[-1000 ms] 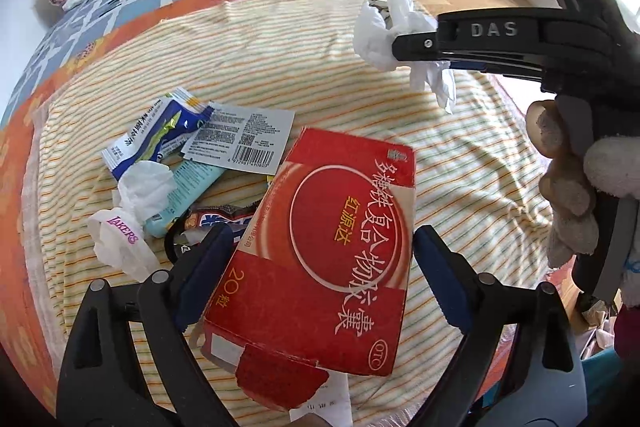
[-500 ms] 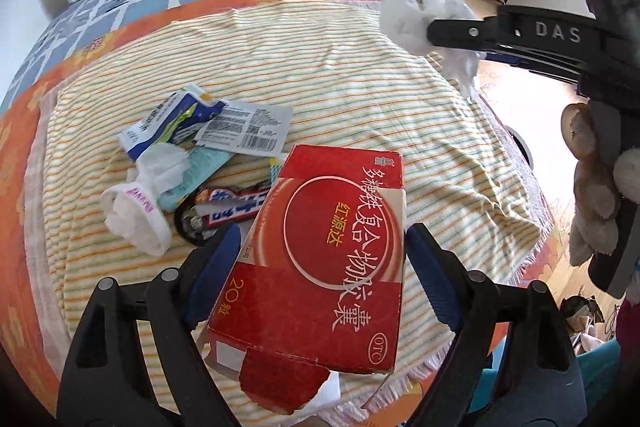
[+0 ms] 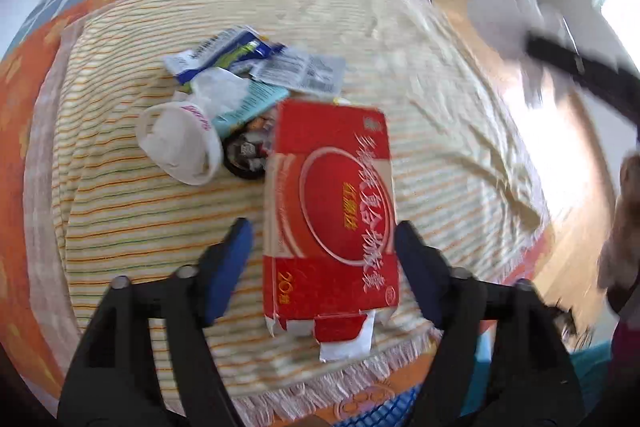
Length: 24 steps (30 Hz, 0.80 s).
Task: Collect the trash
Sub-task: 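Carry the red box and white bag over the blue basket with both tools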
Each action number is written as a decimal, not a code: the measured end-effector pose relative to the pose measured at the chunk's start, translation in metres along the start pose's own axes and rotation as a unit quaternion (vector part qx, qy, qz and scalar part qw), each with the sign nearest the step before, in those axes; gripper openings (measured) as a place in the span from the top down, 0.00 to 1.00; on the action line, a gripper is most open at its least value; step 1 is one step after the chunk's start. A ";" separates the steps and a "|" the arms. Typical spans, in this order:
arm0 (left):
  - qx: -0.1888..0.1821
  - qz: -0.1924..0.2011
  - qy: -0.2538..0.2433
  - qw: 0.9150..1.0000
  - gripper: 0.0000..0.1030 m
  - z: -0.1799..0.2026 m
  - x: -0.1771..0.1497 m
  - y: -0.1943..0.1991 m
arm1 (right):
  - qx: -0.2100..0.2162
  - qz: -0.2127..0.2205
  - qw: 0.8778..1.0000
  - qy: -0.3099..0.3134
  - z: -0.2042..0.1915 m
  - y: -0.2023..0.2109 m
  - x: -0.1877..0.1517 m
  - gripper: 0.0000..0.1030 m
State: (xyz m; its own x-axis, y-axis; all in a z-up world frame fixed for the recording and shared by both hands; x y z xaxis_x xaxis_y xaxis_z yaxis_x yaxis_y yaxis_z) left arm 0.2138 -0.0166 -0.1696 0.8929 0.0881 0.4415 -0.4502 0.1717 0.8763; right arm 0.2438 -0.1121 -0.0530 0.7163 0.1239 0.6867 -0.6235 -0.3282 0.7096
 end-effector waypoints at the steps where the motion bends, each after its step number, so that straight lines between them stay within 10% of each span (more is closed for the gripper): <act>1: 0.006 0.003 0.005 1.000 0.20 -0.003 0.001 0.000 | 0.000 0.001 1.000 -0.001 0.001 0.003 -0.001 0.64; 8: 0.025 -0.061 0.052 0.996 0.08 -0.008 -0.002 -0.036 | 0.009 0.011 1.000 -0.024 0.004 0.026 -0.008 0.64; 24: 0.104 -0.047 0.011 0.993 0.13 0.023 0.006 -0.054 | 0.009 0.015 1.000 -0.007 0.010 0.040 -0.019 0.64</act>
State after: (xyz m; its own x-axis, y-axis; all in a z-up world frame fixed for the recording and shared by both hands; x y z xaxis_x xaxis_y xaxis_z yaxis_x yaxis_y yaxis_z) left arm 0.2433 -0.0476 -0.2097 0.9300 0.1022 0.3532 -0.3523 -0.0268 0.9355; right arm 0.2084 -0.1365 -0.0387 0.7011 0.1006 0.7059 -0.6396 -0.3487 0.6851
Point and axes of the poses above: each gripper's, at about its wrist camera, not at the fingertips, and y roughly against the way its jaws point, z to its right, x to its top, the point moved 8 cm from there along -y, roughly the way its jaws point, and after that the axes turned 2 degrees about z, right-handed, at the moved point
